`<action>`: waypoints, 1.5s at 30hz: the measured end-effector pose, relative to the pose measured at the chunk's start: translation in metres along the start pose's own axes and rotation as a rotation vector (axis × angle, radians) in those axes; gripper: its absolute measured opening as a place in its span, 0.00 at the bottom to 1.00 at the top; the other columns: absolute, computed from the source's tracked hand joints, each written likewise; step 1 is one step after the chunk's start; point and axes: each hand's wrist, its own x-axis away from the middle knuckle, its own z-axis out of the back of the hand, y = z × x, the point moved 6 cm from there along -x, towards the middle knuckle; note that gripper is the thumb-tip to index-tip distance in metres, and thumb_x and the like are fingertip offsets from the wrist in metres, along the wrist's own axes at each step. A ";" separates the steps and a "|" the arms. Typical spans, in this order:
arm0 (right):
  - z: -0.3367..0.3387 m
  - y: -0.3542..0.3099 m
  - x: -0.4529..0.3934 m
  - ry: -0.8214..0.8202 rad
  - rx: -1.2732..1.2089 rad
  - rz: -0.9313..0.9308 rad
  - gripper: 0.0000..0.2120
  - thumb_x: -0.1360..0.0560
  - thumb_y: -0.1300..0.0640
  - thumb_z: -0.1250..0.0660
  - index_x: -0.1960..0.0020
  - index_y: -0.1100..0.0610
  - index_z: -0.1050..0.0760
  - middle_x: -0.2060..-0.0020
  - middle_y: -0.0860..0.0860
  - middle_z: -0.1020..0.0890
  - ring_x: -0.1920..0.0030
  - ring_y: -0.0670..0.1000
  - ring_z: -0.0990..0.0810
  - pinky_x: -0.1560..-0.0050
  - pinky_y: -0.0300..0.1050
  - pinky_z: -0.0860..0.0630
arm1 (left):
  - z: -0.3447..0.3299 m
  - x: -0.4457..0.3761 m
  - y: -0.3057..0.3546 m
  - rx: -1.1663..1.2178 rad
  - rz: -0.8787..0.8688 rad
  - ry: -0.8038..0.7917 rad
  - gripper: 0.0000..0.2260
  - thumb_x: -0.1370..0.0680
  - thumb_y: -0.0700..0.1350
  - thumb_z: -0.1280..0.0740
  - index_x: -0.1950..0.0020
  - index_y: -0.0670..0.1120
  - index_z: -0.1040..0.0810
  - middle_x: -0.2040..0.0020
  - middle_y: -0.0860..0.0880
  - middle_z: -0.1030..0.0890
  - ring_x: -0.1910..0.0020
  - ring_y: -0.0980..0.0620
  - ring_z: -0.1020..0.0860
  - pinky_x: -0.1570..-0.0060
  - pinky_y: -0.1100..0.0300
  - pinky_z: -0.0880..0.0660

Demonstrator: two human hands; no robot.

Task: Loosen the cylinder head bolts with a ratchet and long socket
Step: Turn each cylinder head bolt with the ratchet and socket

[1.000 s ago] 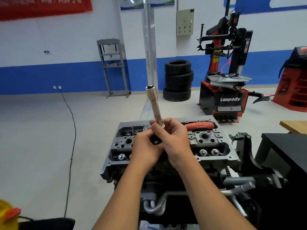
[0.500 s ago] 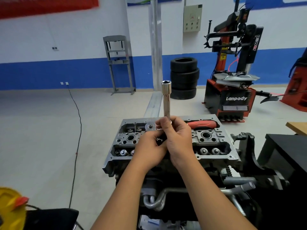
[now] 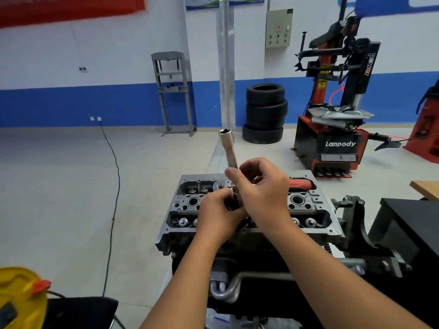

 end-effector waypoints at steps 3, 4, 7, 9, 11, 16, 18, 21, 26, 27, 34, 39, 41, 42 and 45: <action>0.006 -0.015 -0.016 -0.015 0.097 0.110 0.12 0.29 0.50 0.19 0.58 0.55 0.19 0.66 0.46 0.18 0.66 0.46 0.21 0.63 0.45 0.22 | -0.002 0.002 0.003 -0.012 -0.038 -0.022 0.16 0.36 0.60 0.24 0.62 0.49 0.21 0.65 0.52 0.18 0.64 0.51 0.21 0.60 0.49 0.22; 0.007 -0.021 -0.019 -0.026 0.134 0.155 0.13 0.30 0.50 0.19 0.58 0.56 0.19 0.66 0.46 0.18 0.66 0.46 0.21 0.64 0.43 0.23 | -0.003 0.002 0.002 -0.017 -0.039 -0.030 0.17 0.36 0.61 0.24 0.62 0.49 0.21 0.65 0.52 0.17 0.64 0.50 0.20 0.59 0.48 0.22; 0.003 -0.031 -0.027 -0.106 0.226 0.251 0.13 0.31 0.51 0.17 0.57 0.58 0.18 0.65 0.47 0.18 0.67 0.44 0.25 0.63 0.37 0.28 | -0.004 -0.001 -0.001 -0.029 -0.050 -0.024 0.12 0.30 0.51 0.19 0.61 0.50 0.20 0.65 0.53 0.17 0.63 0.48 0.20 0.57 0.45 0.20; 0.001 -0.034 -0.029 -0.182 0.241 0.269 0.12 0.30 0.53 0.18 0.58 0.59 0.18 0.66 0.48 0.18 0.67 0.44 0.24 0.63 0.39 0.26 | -0.004 -0.002 -0.004 -0.028 -0.063 -0.023 0.10 0.28 0.48 0.19 0.60 0.49 0.19 0.65 0.52 0.18 0.64 0.50 0.20 0.58 0.48 0.21; -0.001 -0.033 -0.032 -0.291 0.218 0.239 0.09 0.27 0.55 0.21 0.56 0.60 0.17 0.66 0.48 0.18 0.66 0.48 0.21 0.61 0.47 0.22 | -0.006 -0.001 -0.004 0.020 -0.069 -0.067 0.08 0.25 0.46 0.21 0.57 0.49 0.19 0.63 0.51 0.17 0.64 0.49 0.21 0.59 0.50 0.23; -0.006 -0.020 -0.039 -0.620 0.055 -0.018 0.05 0.19 0.60 0.31 0.44 0.57 0.19 0.56 0.50 0.15 0.63 0.41 0.19 0.61 0.37 0.24 | -0.003 0.001 -0.005 0.152 -0.040 -0.103 0.08 0.21 0.35 0.27 0.52 0.49 0.16 0.61 0.51 0.16 0.63 0.55 0.21 0.58 0.59 0.23; -0.008 -0.020 -0.037 -0.624 0.004 -0.070 0.02 0.21 0.56 0.27 0.48 0.53 0.18 0.57 0.47 0.14 0.64 0.38 0.19 0.62 0.33 0.26 | -0.001 0.000 -0.003 0.133 -0.043 -0.069 0.06 0.23 0.37 0.23 0.56 0.46 0.17 0.61 0.46 0.16 0.64 0.53 0.21 0.59 0.55 0.23; -0.011 -0.017 -0.030 -0.488 0.060 -0.059 0.07 0.27 0.51 0.21 0.57 0.51 0.18 0.64 0.44 0.17 0.67 0.40 0.22 0.61 0.43 0.25 | -0.001 0.000 -0.001 0.048 -0.072 -0.009 0.11 0.28 0.45 0.19 0.58 0.42 0.19 0.63 0.44 0.17 0.62 0.42 0.20 0.60 0.48 0.24; -0.011 -0.012 -0.028 -0.450 0.041 -0.086 0.02 0.19 0.55 0.31 0.50 0.51 0.21 0.63 0.47 0.17 0.59 0.48 0.18 0.55 0.51 0.19 | -0.005 -0.001 -0.004 0.008 -0.090 -0.120 0.05 0.21 0.41 0.27 0.53 0.51 0.17 0.62 0.56 0.17 0.63 0.56 0.22 0.61 0.56 0.29; -0.009 -0.008 -0.028 -0.442 0.016 -0.126 0.03 0.17 0.55 0.33 0.49 0.51 0.22 0.62 0.48 0.15 0.58 0.48 0.17 0.54 0.51 0.19 | -0.005 -0.001 -0.006 0.002 -0.078 -0.126 0.06 0.21 0.40 0.27 0.53 0.52 0.17 0.62 0.58 0.17 0.63 0.59 0.22 0.59 0.58 0.29; -0.005 0.013 -0.002 -0.249 -0.021 -0.239 0.14 0.17 0.49 0.33 0.55 0.56 0.18 0.63 0.50 0.16 0.59 0.48 0.18 0.54 0.51 0.21 | 0.000 0.000 -0.003 0.046 0.009 -0.008 0.13 0.37 0.57 0.24 0.60 0.52 0.19 0.64 0.53 0.16 0.61 0.47 0.17 0.56 0.45 0.19; -0.003 0.013 0.010 -0.159 -0.045 -0.161 0.10 0.29 0.55 0.20 0.59 0.51 0.21 0.65 0.45 0.18 0.64 0.43 0.21 0.61 0.38 0.25 | -0.001 0.005 0.004 -0.016 -0.030 -0.028 0.16 0.34 0.54 0.29 0.47 0.63 0.17 0.56 0.64 0.14 0.55 0.63 0.16 0.53 0.50 0.17; -0.005 0.010 0.010 -0.173 -0.012 -0.120 0.11 0.27 0.56 0.21 0.60 0.48 0.23 0.64 0.41 0.18 0.63 0.42 0.21 0.62 0.33 0.27 | 0.000 0.006 0.006 -0.020 -0.034 -0.033 0.13 0.32 0.51 0.29 0.49 0.61 0.16 0.56 0.64 0.14 0.54 0.61 0.16 0.53 0.48 0.16; -0.007 0.010 0.009 -0.204 -0.003 -0.115 0.11 0.25 0.56 0.23 0.59 0.47 0.23 0.64 0.39 0.18 0.63 0.42 0.20 0.61 0.32 0.27 | 0.000 0.005 0.006 0.009 -0.036 -0.048 0.11 0.30 0.48 0.29 0.49 0.59 0.15 0.55 0.62 0.14 0.54 0.59 0.15 0.52 0.47 0.16; -0.010 0.011 0.006 -0.336 -0.034 -0.160 0.09 0.20 0.58 0.29 0.56 0.45 0.22 0.63 0.37 0.17 0.59 0.40 0.19 0.57 0.33 0.26 | 0.001 0.003 0.002 0.119 -0.028 -0.098 0.09 0.23 0.39 0.28 0.46 0.50 0.14 0.53 0.52 0.12 0.51 0.48 0.14 0.48 0.41 0.17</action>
